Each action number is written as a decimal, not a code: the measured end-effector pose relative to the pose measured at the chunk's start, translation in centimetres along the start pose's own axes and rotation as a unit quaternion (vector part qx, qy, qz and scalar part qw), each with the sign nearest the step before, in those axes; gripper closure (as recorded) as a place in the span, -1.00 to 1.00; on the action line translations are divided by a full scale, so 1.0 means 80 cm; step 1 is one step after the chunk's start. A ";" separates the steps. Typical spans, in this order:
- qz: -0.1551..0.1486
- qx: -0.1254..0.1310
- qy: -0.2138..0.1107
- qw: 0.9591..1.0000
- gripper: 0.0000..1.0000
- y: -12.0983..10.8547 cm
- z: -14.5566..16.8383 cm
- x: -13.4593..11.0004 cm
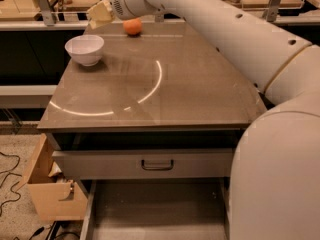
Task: Pick sponge from white bowl and place on counter
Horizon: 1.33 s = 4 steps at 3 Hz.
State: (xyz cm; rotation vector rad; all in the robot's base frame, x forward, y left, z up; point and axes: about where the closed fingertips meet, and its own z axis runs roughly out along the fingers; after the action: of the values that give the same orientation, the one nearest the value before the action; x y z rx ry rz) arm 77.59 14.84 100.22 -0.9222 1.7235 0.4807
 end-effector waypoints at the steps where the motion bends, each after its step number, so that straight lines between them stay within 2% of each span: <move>1: -0.009 -0.027 -0.023 0.999 1.00 -0.016 -0.051 0.003; 2: -0.026 -0.060 -0.028 0.997 1.00 -0.022 -0.099 0.036; 3: -0.045 -0.090 -0.007 0.995 1.00 -0.023 -0.131 0.075; 4: -0.043 -0.111 0.017 0.993 1.00 -0.018 -0.144 0.119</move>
Offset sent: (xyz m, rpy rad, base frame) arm -0.0712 -0.1426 -0.0159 0.0085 -0.0413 0.2178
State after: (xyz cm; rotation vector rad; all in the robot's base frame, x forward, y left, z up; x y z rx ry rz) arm 70.41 2.54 95.54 -1.1654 1.6762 0.6119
